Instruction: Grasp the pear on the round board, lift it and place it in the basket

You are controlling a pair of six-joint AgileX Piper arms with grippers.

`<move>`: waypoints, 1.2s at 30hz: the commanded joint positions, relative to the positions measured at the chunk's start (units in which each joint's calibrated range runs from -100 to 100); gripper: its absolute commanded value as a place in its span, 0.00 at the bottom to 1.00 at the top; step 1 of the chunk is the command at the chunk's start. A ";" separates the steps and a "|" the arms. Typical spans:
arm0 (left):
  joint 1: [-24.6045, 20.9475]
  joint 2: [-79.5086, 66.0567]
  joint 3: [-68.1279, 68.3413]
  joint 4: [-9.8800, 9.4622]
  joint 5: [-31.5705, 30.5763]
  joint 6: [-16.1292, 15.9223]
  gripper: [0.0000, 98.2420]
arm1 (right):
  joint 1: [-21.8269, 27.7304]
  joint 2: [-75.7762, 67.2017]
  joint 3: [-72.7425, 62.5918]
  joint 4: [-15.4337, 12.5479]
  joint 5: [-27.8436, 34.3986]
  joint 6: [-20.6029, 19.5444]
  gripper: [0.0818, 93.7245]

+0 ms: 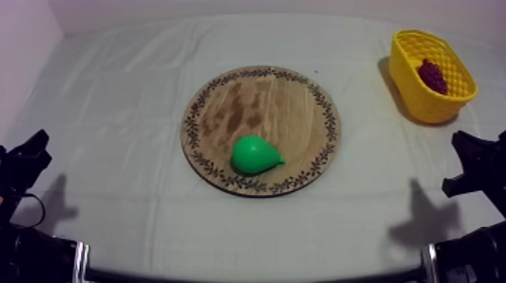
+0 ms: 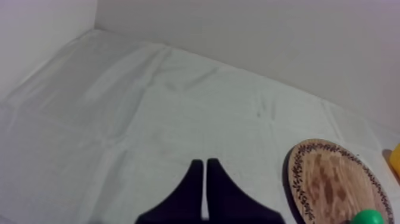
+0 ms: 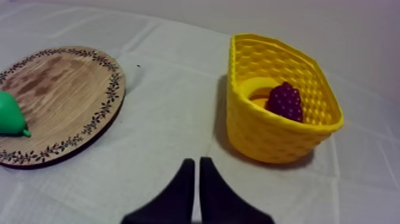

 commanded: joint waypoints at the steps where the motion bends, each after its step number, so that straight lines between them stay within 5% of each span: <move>1: 0.01 0.00 0.00 -0.02 -0.01 -0.01 0.00 | -0.02 -0.02 -0.03 0.00 0.08 2.26 0.00; 19: 0.01 0.00 0.00 -0.02 -0.01 -0.01 0.00 | 0.70 -0.02 -0.19 -0.01 -0.06 2.14 0.00; 28: 0.01 0.00 0.00 -0.02 -0.01 -0.01 0.00 | 0.44 3.54 -3.03 -4.82 -4.56 12.31 0.00; 36: 0.01 0.00 0.00 -0.02 -0.01 -0.01 0.00 | -3.71 14.72 -21.33 -5.89 4.71 14.86 0.00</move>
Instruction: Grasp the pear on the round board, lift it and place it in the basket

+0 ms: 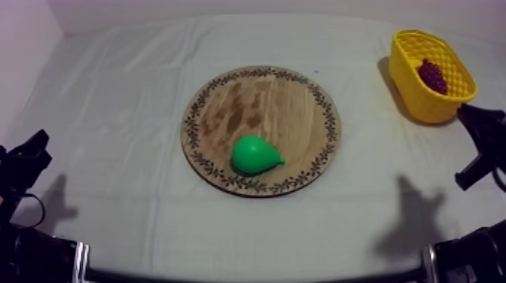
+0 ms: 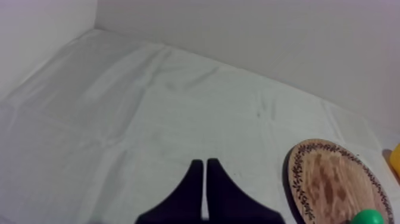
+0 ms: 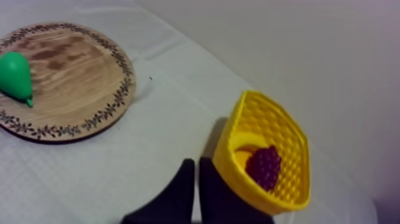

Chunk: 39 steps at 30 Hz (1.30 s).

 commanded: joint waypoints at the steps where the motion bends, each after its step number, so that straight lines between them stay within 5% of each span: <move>1: 0.01 0.00 0.00 -0.02 -0.01 -0.01 0.00 | -1.78 4.84 -9.46 0.06 4.34 -0.05 0.00; 8: 0.01 0.00 0.00 -0.02 -0.01 -0.01 0.00 | -7.45 16.91 -25.45 1.37 14.24 -0.64 0.00; 23: 0.01 0.00 0.00 -0.02 -0.01 -0.01 0.00 | -22.37 46.06 -53.87 7.89 31.85 -8.75 0.01; 39: 0.01 0.00 0.00 -0.02 -0.01 -0.01 0.00 | -32.09 72.43 -75.53 12.25 47.02 -9.33 0.01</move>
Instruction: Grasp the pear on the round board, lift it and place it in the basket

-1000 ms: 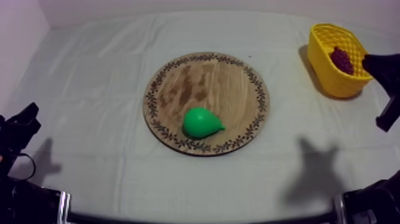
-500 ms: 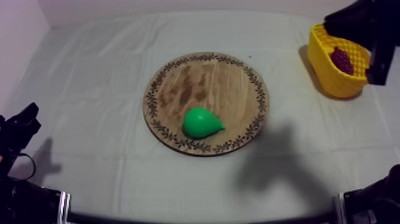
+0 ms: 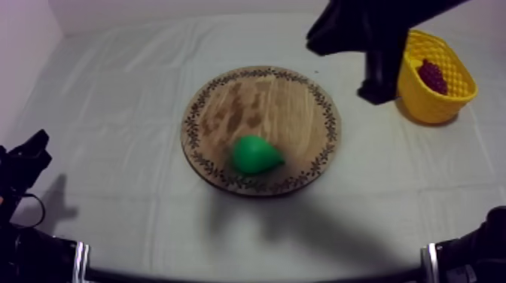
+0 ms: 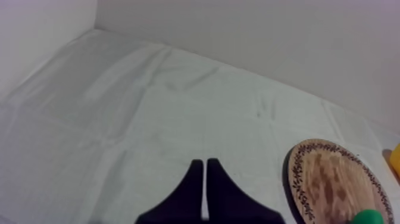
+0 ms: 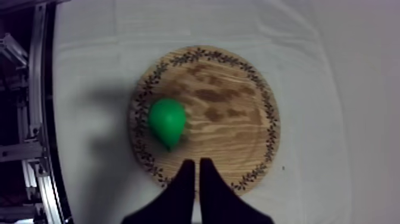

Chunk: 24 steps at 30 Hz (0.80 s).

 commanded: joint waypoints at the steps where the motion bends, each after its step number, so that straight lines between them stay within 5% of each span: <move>1: 0.01 0.00 0.00 -0.02 -0.01 -0.01 0.00 | -0.43 5.04 -2.41 0.28 2.22 -0.12 0.01; 24: 0.01 0.00 0.00 -0.02 -0.01 -0.01 0.00 | -2.09 30.78 -15.37 1.42 13.17 -1.99 0.01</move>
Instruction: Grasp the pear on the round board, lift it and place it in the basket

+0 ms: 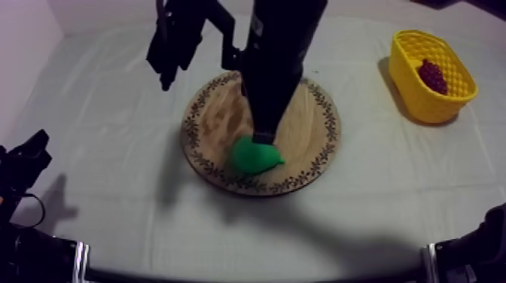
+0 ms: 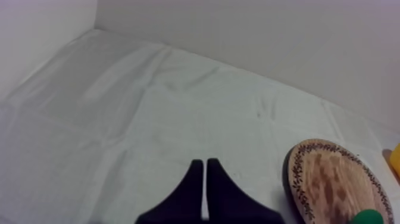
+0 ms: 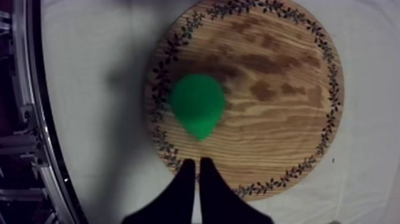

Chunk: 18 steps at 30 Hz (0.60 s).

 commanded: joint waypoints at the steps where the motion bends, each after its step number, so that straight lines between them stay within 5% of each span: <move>1: 0.01 0.00 0.00 -0.02 -0.01 -0.01 0.00 | 0.25 1.96 -0.65 0.01 0.27 -0.05 0.01; 8: 0.01 0.00 0.00 -0.02 -0.01 -0.01 0.00 | 0.69 4.70 -2.80 0.31 0.32 -0.23 0.15; 14: 0.01 0.00 0.00 -0.02 -0.01 -0.01 0.00 | 0.48 4.58 -1.48 1.00 0.33 -0.28 0.61; 18: 0.01 0.00 0.00 -0.02 -0.01 -0.01 0.00 | 0.50 4.50 -0.86 1.33 0.33 0.68 0.77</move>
